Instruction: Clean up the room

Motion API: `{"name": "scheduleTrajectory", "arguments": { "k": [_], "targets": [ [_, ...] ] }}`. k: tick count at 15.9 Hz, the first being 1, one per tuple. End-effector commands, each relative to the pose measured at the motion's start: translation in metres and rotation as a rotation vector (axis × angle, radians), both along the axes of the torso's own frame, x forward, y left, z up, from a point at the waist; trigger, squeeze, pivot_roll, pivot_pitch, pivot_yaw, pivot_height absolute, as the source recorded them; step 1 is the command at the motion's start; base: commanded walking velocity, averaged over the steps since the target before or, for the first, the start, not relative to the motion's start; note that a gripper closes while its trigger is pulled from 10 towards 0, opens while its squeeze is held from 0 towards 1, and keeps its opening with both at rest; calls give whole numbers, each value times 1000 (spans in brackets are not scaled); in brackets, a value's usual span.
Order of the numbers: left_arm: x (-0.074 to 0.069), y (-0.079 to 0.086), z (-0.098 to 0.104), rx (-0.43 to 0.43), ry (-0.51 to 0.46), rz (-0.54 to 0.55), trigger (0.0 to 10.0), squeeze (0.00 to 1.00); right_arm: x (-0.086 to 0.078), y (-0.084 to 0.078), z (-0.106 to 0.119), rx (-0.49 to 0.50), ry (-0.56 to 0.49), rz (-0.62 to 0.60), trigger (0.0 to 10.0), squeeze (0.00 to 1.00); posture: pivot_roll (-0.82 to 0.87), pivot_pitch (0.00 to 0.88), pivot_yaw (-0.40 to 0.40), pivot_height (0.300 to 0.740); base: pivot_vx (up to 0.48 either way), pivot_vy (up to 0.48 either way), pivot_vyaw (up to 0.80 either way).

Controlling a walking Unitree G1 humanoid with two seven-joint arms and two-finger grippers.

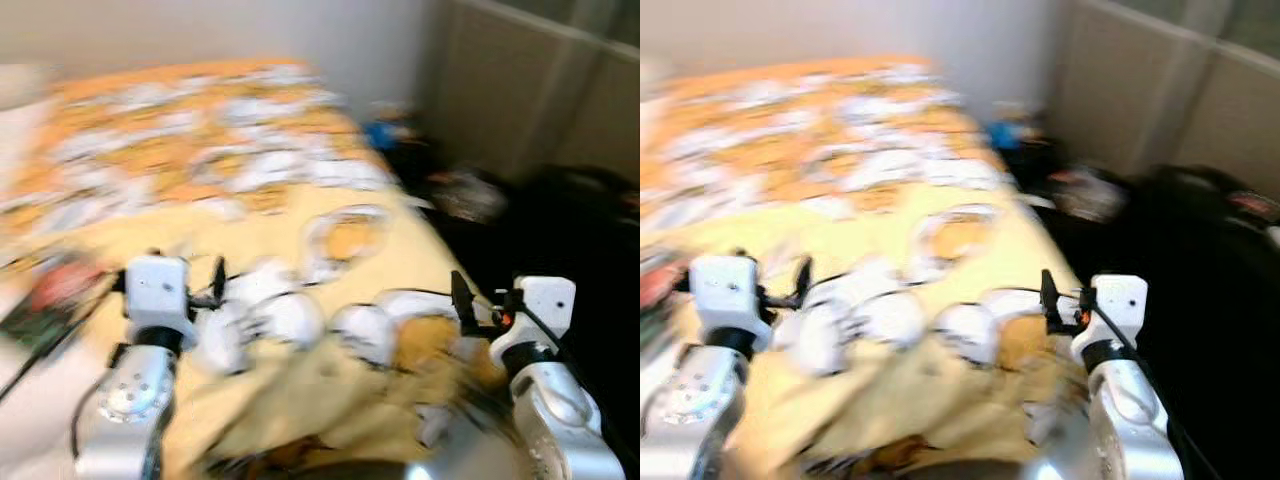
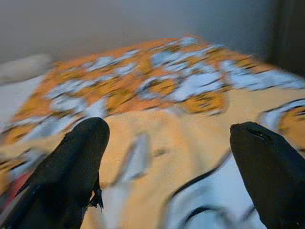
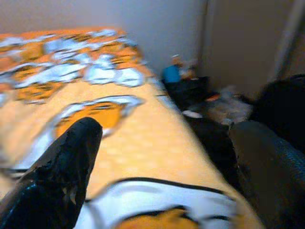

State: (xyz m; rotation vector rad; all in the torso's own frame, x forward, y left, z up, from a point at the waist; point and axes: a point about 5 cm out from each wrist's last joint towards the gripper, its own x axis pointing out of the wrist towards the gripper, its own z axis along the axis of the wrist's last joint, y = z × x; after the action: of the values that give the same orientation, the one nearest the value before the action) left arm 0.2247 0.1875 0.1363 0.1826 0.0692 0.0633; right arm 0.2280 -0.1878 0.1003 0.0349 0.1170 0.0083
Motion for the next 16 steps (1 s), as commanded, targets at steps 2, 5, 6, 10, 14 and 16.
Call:
{"name": "scheduleTrajectory", "arguments": {
  "k": [2, 5, 6, 10, 14, 16],
  "targets": [
    [10, -3, 0, 3, 3, -31, 10000, 1000, 3, -2, 3, 5, -28, -50, 10000, 1000, -6, 0, 52, 740, 0, 0, 669],
    [24, -11, 0, -2, -5, -75, 10000, 1000, -6, 1, -8, 32, 97, -98, 10000, 0, -13, 0, 72, 740, 0, 315, 0],
    [24, -13, -1, -9, -1, -85, 10000, 1000, -11, 1, -13, 40, 130, -106, 10000, 0, -12, 0, 74, 740, 0, 319, 0],
    [23, -24, -7, -33, 18, -111, 10000, 1000, -16, -1, -2, -26, 56, -183, 10000, 0, -63, 0, 74, 740, 0, 312, 0],
    [12, -25, -13, -47, 33, -69, 10000, 1000, -6, 4, 3, 69, 42, -60, 10000, 0, -45, 0, 23, 740, 0, 308, 0],
    [9, -20, -11, -28, 25, -46, 10000, 1000, 4, 6, 7, -13, 28, -8, 10000, 0, -23, 0, -3, 740, 0, 304, 0]
  ]
}}
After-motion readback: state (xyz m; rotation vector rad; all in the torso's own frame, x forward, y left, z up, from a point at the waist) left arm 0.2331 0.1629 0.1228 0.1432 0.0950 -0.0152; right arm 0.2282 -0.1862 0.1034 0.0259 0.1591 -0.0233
